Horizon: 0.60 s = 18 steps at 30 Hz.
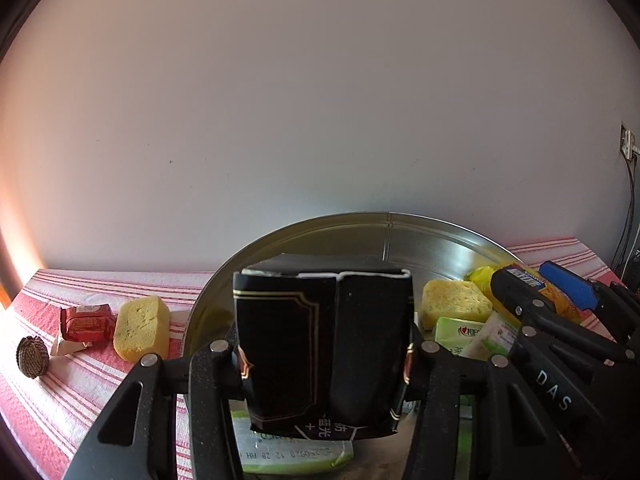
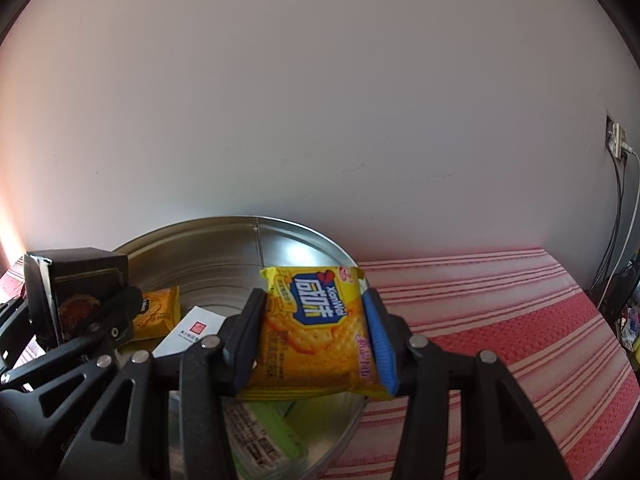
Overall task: Organize objects
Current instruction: 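Carry the black box and biscuit packet over the tin and release both inside, then withdraw both open tools and move them toward the rope ball and sponge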
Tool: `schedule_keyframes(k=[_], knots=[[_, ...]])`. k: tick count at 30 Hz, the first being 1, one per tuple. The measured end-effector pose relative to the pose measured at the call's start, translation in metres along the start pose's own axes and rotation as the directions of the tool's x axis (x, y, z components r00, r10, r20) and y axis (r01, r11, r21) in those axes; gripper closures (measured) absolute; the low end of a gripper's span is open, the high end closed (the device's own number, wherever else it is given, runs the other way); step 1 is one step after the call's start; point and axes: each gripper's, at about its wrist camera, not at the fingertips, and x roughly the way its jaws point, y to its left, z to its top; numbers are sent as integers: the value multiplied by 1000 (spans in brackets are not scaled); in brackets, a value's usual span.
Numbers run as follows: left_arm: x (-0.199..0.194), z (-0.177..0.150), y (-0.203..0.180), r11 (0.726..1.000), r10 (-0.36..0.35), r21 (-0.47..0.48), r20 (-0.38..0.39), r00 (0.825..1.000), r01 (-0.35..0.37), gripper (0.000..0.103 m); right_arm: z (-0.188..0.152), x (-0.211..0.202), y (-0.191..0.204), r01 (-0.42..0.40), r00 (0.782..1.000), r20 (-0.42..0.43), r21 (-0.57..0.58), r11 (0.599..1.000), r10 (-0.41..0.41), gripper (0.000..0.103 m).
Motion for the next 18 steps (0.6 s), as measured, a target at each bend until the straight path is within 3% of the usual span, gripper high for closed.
schedule_keyframes(k=[4,6,8,10,11,12,13,18], knots=[[-4,-3,-3,1000,-24,20,9,1000,23,50,-1,-3,7,-34,999,-3,-2,999,34,54],[-9,-2,0,1000,-11,2,16,1000,11,47,-2,-7,9,-19,1000,13,-7,1000,19,46],[-17,0,9,999,11,-37,40,999,-10,33,0,-13,8,10,1000,29,5,1000,-10,32],[-26,1,19,995,45,-92,74,996,-38,5,2,-22,0,18,998,60,52,998,-21,14],[-29,3,27,992,51,-121,93,994,-39,2,2,-26,-4,7,997,75,79,997,-13,10],[-32,4,31,989,52,-141,105,993,-37,1,3,-31,-9,-7,996,88,105,994,-2,2],[-35,4,33,988,55,-149,106,993,-39,1,2,-35,-13,-26,995,103,124,992,13,0],[-33,-7,37,993,94,-72,73,993,-89,1,-1,-44,-26,-77,989,136,206,975,50,0]])
